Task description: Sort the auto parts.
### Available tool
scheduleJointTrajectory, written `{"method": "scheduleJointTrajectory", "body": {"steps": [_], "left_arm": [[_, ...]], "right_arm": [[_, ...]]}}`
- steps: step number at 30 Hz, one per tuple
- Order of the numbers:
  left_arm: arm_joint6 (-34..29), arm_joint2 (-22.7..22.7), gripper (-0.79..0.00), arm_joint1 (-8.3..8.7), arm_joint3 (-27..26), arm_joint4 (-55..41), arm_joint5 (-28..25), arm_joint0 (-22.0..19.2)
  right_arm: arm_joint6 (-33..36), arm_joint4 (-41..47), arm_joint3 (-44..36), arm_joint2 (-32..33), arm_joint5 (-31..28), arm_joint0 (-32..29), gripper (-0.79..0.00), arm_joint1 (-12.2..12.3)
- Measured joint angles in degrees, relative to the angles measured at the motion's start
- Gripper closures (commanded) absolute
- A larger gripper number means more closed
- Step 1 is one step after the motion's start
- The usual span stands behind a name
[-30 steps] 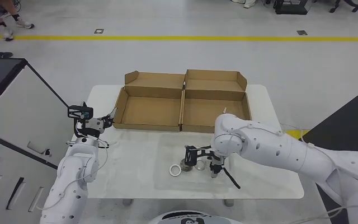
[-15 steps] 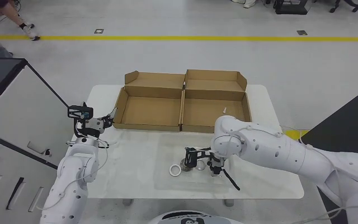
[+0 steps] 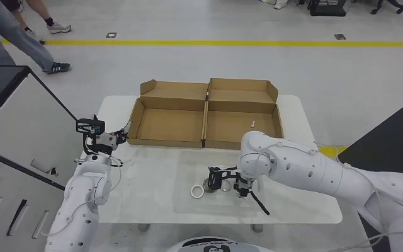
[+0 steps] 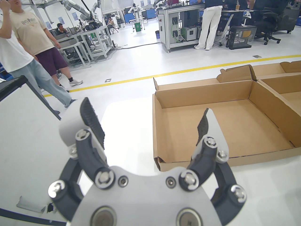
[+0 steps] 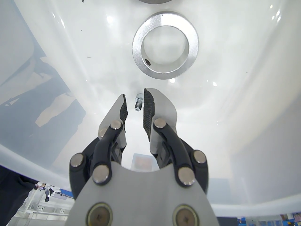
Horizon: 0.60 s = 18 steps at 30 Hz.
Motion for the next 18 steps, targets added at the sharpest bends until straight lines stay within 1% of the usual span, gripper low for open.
{"method": "scheduleJointTrajectory", "body": {"steps": [4, 5, 6, 8, 18], "left_arm": [[0.0, 0.0, -0.785, 0.0, 0.0, 0.0, 0.0, 0.0], [0.0, 0.0, -0.785, 0.0, 0.0, 0.0, 0.0, 0.0], [0.0, 0.0, -0.785, 0.0, 0.0, 0.0, 0.0, 0.0], [0.0, 0.0, -0.785, 0.0, 0.0, 0.0, 0.0, 0.0], [0.0, 0.0, -0.785, 0.0, 0.0, 0.0, 0.0, 0.0]], "right_arm": [[0.2, 0.0, 0.2, 0.0, 0.2, -0.1, -0.129, -0.1], [0.2, 0.0, 0.2, 0.0, 0.2, -0.2, -0.114, -0.1], [0.2, 0.0, 0.2, 0.0, 0.2, -0.2, -0.086, -0.1], [0.2, 0.0, 0.3, 0.0, 0.2, -0.2, 0.0, -0.2], [0.3, 0.3, 0.7, 0.0, 0.3, 0.1, 0.0, -0.2]]}}
